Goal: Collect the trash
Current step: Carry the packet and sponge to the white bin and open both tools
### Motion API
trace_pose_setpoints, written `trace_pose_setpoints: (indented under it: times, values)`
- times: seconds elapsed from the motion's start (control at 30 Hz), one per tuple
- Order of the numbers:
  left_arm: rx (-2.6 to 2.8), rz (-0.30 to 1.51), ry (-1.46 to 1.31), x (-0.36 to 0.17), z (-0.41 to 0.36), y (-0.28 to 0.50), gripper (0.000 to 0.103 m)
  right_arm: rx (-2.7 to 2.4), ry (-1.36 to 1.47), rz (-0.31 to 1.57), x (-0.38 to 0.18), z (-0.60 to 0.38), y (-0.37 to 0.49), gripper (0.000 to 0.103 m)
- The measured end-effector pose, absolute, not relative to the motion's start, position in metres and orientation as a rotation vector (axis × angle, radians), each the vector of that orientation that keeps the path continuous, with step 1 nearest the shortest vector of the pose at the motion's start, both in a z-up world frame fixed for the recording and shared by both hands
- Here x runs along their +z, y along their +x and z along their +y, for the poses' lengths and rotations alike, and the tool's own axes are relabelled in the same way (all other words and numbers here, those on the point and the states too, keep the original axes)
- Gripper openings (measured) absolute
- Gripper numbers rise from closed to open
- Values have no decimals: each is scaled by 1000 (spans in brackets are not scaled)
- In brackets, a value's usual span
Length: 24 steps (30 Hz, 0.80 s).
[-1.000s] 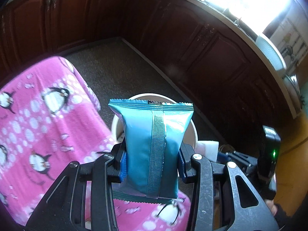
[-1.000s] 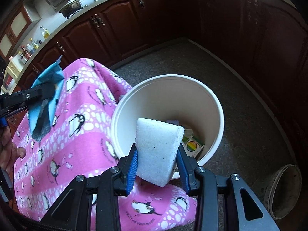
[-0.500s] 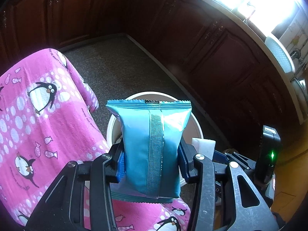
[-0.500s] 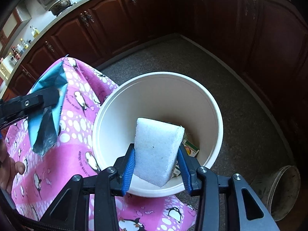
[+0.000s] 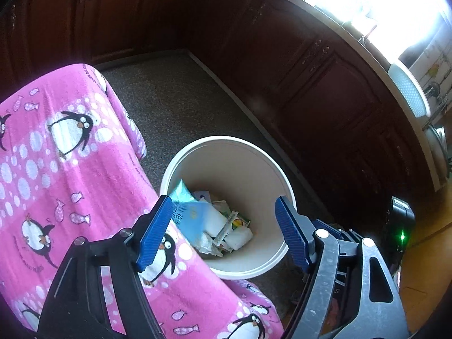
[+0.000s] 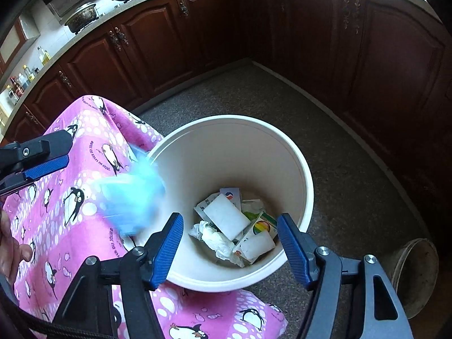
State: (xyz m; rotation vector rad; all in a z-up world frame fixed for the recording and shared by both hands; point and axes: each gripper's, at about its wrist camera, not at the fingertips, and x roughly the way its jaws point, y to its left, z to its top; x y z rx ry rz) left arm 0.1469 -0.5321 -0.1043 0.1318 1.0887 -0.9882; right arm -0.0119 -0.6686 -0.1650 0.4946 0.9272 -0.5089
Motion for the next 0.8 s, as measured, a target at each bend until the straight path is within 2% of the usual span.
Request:
trace_pose_setpoints:
  times: [0.4,0.53,0.6,0.8]
  values:
    - [-866,909,195,-74,-472,124,74,-531,465,866,-144,-630,-23,70]
    - [-806,826,213,-56,-438,112,74,-523,424,811,-123,-606,-26,71]
    - [-785,795,219,-50,-426,105,74,-529,408,777,-110,-595,-29,76]
    - [-737,680,180,-18,-387,81,74,-548,344,692,-70,-561,-39,78]
